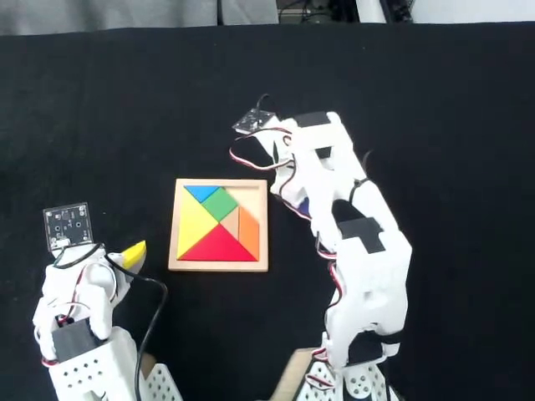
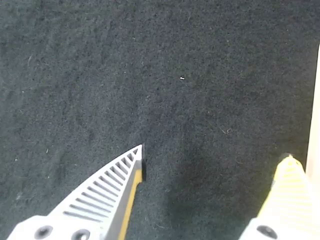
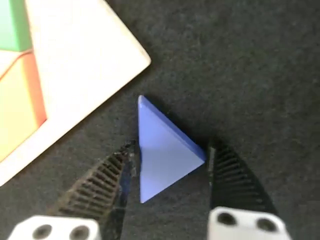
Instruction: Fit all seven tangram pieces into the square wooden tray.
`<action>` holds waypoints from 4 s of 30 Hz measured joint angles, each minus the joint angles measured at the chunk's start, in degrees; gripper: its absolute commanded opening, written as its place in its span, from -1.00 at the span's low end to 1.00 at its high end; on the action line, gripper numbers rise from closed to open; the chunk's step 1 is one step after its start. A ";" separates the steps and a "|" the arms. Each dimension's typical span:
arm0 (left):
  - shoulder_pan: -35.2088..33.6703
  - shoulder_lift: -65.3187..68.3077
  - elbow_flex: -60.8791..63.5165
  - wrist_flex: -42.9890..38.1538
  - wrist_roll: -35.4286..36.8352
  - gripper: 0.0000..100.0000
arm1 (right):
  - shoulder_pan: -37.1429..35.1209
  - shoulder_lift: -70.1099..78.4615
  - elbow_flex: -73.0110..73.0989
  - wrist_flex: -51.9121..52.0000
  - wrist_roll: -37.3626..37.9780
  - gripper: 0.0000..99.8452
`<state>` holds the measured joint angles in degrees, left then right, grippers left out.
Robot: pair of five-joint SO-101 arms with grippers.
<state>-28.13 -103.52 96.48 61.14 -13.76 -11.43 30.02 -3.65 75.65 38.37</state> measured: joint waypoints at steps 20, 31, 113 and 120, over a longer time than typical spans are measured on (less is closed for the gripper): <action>0.00 0.00 0.00 0.00 0.00 -0.21 | -5.45 -8.79 -7.30 11.25 -6.86 -0.74; 0.00 0.00 0.00 0.00 0.00 -0.21 | -11.16 -7.21 -7.65 3.08 -12.75 -0.74; 9.58 -0.44 -5.71 -11.69 6.95 -0.21 | 8.79 -68.92 26.46 4.13 -18.64 -0.98; 15.03 -0.53 -22.15 -7.47 7.47 -0.21 | 8.70 -90.73 30.86 2.46 -18.64 -0.98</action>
<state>-13.10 -104.04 74.33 53.67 -6.29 -2.73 -60.70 27.21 78.11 19.74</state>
